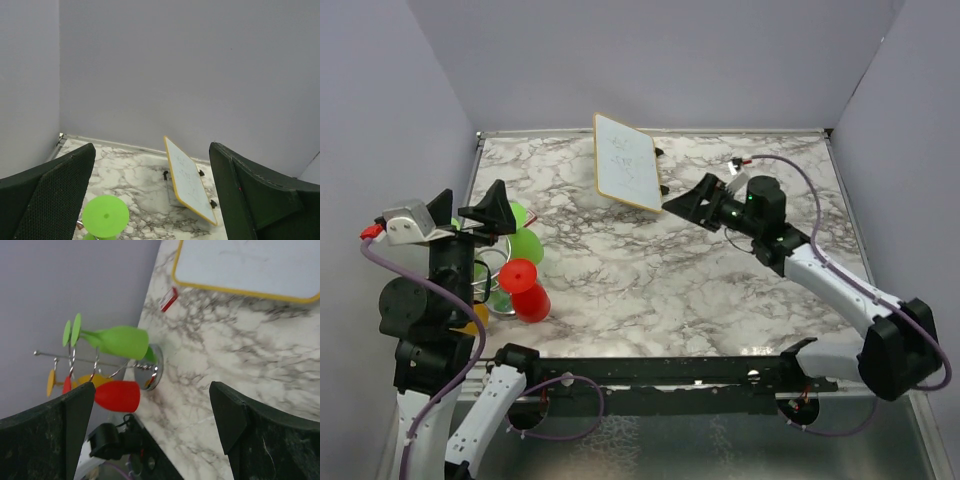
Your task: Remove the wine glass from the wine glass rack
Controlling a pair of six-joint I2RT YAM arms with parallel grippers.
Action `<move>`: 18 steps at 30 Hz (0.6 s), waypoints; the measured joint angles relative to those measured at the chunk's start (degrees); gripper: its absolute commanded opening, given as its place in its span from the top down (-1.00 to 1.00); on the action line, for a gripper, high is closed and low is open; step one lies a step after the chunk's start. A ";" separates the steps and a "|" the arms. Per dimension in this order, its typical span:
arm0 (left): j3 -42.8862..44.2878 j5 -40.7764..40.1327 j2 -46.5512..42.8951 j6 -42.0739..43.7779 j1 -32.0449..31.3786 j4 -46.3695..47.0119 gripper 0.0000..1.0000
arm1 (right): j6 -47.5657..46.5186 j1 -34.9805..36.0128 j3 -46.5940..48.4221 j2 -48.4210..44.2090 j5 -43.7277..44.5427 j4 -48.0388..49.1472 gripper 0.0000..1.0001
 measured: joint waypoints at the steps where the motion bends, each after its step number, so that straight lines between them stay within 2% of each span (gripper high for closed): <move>1: 0.39 0.50 0.00 -0.28 0.11 -0.70 -0.98 | 1.81 1.99 0.02 1.97 -0.83 1.97 -0.99; 5: 1.86 2.12 -0.07 -1.25 0.28 -3.10 -0.98 | 8.35 11.17 2.05 10.21 -2.95 8.72 -1.00; 11: 3.45 3.85 -0.35 -2.47 0.37 -5.70 -0.98 | 15.76 23.52 10.62 22.75 -3.85 17.70 -0.91; 18: 4.39 4.15 -0.87 -3.54 0.55 -7.34 -0.98 | 20.87 33.16 20.20 31.78 -3.80 23.43 -0.75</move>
